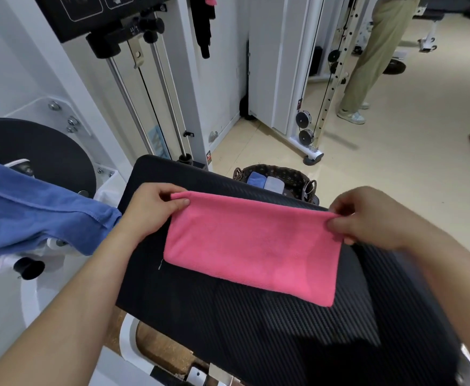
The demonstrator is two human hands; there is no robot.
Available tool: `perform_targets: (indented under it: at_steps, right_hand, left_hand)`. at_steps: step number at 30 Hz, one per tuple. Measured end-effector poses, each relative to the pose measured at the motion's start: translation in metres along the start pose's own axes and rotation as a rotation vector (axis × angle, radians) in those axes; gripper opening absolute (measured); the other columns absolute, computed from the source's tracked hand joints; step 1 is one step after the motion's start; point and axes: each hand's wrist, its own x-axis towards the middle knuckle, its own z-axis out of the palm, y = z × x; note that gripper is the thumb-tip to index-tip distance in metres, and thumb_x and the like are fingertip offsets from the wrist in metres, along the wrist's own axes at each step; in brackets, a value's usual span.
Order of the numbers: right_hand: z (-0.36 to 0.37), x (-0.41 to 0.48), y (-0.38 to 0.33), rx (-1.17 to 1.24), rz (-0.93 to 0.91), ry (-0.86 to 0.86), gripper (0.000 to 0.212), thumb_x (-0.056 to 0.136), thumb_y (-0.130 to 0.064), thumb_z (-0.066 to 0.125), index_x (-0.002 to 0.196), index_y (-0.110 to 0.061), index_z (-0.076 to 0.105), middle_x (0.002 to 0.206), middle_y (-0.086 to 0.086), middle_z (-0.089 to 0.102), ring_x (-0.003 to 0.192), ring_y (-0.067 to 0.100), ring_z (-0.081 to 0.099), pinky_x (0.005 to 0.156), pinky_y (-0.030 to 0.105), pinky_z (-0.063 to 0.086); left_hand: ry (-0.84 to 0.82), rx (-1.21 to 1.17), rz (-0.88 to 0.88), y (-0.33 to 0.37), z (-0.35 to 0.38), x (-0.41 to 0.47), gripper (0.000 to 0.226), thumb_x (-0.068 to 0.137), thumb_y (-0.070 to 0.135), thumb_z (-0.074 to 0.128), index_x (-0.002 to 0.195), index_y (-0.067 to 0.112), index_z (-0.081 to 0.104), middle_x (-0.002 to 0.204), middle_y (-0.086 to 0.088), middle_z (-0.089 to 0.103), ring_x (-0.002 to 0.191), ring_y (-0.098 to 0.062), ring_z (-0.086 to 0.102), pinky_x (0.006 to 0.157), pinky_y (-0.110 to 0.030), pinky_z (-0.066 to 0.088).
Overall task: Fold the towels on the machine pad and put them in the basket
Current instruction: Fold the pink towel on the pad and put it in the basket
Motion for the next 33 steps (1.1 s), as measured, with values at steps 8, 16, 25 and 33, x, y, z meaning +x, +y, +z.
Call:
perform_targets:
  at_steps: [8,16,25,33]
  right_hand:
    - [-0.054,0.031,-0.078,0.407,-0.348,0.034,0.016,0.092,-0.018,0.062,0.094,-0.006,0.072,0.090,0.016,0.072,0.078,0.016,0.067,0.081,0.032,0.056]
    - [0.006,0.058,-0.079,-0.033,-0.534,0.134,0.010,0.078,-0.017,0.072,0.076,-0.026,0.069,0.073,-0.012,0.068,0.065,-0.001,0.062,0.063,0.018,0.048]
    - [0.037,0.053,-0.036,-0.318,-0.661,0.128,0.028,0.076,0.001,0.052,0.088,-0.023,0.063,0.084,-0.006,0.065,0.080,0.021,0.060,0.073,0.038,0.052]
    - [0.032,0.038,-0.054,-0.561,-0.539,0.088,0.014,0.082,-0.041,0.057,0.092,-0.032,0.061,0.085,-0.011,0.062,0.084,0.018,0.058,0.074,0.036,0.052]
  left_hand:
    - [0.394,-0.071,0.077,0.026,-0.078,-0.093,0.021,0.081,0.002,0.071,0.085,0.023,0.073,0.081,0.013,0.070,0.078,-0.002,0.063,0.068,-0.011,0.049]
    - [0.253,0.311,0.137,-0.028,0.026,-0.208,0.034,0.067,0.008,0.064,0.087,0.035,0.057,0.089,0.021,0.052,0.079,-0.002,0.051,0.066,-0.027,0.048]
    - [0.033,0.398,0.057,-0.047,0.126,-0.251,0.083,0.071,0.011,0.073,0.143,0.034,0.039,0.088,0.016,0.052,0.080,-0.006,0.049,0.066,-0.019,0.045]
    - [-0.025,0.597,0.005,-0.047,0.150,-0.269,0.128,0.038,0.006,0.079,0.147,0.047,0.025,0.079,0.010,0.033,0.074,-0.007,0.032,0.055,-0.017,0.030]
